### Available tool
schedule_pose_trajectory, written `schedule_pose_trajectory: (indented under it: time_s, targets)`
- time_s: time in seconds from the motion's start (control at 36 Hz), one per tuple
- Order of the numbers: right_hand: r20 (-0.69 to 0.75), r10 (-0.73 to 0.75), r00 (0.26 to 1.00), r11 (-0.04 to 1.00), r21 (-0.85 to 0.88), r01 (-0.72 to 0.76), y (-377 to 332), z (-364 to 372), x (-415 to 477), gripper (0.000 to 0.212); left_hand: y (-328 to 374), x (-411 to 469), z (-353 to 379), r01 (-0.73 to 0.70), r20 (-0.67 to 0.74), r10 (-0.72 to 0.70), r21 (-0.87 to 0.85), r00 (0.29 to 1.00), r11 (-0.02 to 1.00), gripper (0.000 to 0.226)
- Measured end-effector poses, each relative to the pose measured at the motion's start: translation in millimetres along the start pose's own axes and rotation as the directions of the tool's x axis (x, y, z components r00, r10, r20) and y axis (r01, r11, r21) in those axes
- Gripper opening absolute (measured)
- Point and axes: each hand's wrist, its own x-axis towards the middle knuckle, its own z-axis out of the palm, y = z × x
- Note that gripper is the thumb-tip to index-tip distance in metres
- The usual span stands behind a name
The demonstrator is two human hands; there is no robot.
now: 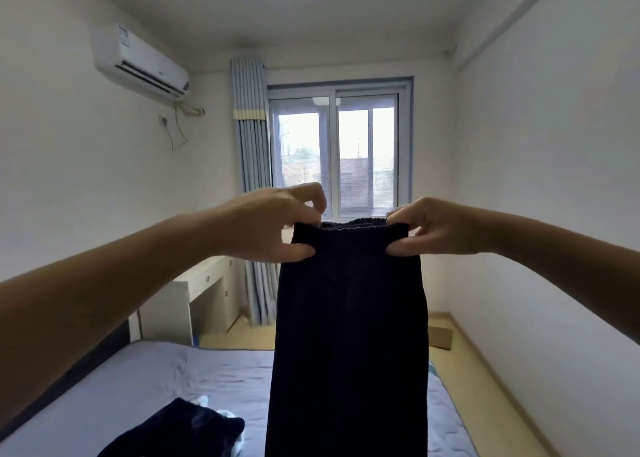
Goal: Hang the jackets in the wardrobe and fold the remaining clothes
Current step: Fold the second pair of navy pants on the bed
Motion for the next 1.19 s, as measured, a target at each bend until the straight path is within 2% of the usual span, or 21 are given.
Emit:
schedule_pose_trajectory:
  time_s: [0.11,0.22,0.28,0.33,0.39,0.53,0.58,0.64,0.69,0.78,0.81,0.83,0.86,0.89,0.92,0.94,1.06,1.19]
  targets:
    - [-0.090,-0.003,0.996,0.998,0.063,0.009,4,-9,-5,0.016,31,4,-5,-0.130,-0.138,0.122,-0.050,0.983,0.990,0.015]
    - [-0.069,0.004,0.998,0.996,0.091,0.002,9,-13,-10,0.026,41,5,3,-0.175,-0.129,0.172,-0.019,0.977,0.984,0.026]
    - [-0.050,0.028,0.998,0.993,0.116,-0.022,9,-16,-15,0.032,24,4,8,-0.130,-0.064,0.129,-0.024,0.990,0.991,0.025]
    - [-0.007,0.049,0.999,0.990,0.136,-0.048,10,-16,-17,0.031,-3,3,10,0.001,0.024,-0.001,-0.009,1.000,1.000,0.022]
    - [0.016,0.049,0.999,0.993,0.106,-0.050,8,-16,-14,0.027,-24,5,12,0.097,0.048,-0.096,-0.009,0.994,0.995,0.016]
    - [-0.054,0.084,0.995,0.994,0.081,-0.079,14,-28,-11,0.046,-22,26,16,0.038,-0.012,-0.039,-0.039,0.999,0.998,0.011]
    - [-0.097,0.095,0.991,0.995,0.040,-0.092,15,-34,-9,0.041,-20,33,14,0.012,-0.045,-0.015,-0.060,0.999,0.998,0.009]
    - [-0.157,0.079,0.984,0.996,-0.034,-0.085,12,-41,-3,0.026,-20,42,8,0.016,-0.079,-0.022,-0.072,0.997,0.997,0.007]
    - [-0.232,0.037,0.972,0.992,-0.109,-0.063,6,-52,5,0.020,-23,54,-3,0.069,-0.112,-0.083,-0.122,0.990,0.990,0.024]
    - [-0.441,-0.128,0.888,0.986,-0.152,0.066,-4,-63,13,0.011,-32,69,-16,0.168,-0.242,-0.206,-0.167,0.948,0.972,0.021]
    - [-0.489,-0.158,0.858,0.985,-0.141,0.101,-3,-60,14,0.015,-35,70,-15,0.173,-0.280,-0.219,-0.180,0.935,0.968,0.020]
    - [-0.476,-0.147,0.867,0.986,-0.144,0.088,0,-54,14,0.020,-36,70,-12,0.183,-0.237,-0.225,-0.187,0.945,0.965,0.021]
    - [-0.388,-0.081,0.918,0.986,-0.167,0.016,6,-44,14,0.023,-35,69,-4,0.201,-0.112,-0.220,-0.161,0.969,0.966,0.022]
    - [-0.240,0.030,0.970,0.971,-0.222,-0.084,13,-33,13,0.024,-34,68,6,0.225,0.046,-0.221,-0.102,0.974,0.969,0.024]
    - [-0.121,0.126,0.985,0.950,-0.271,-0.155,20,-24,12,0.024,-33,66,16,0.246,0.156,-0.236,-0.046,0.959,0.968,0.025]
    - [-0.094,0.155,0.984,0.940,-0.293,-0.176,26,-20,12,0.024,-33,65,21,0.260,0.186,-0.252,-0.020,0.950,0.965,0.025]
    - [-0.329,0.027,0.944,0.976,-0.195,-0.096,21,-33,13,0.028,-30,67,7,0.290,-0.024,-0.300,-0.187,0.954,0.939,0.022]
    - [-0.473,-0.022,0.881,0.998,-0.066,-0.011,6,-40,18,0.035,-14,68,-16,0.323,-0.127,-0.377,-0.316,0.917,0.892,0.009]
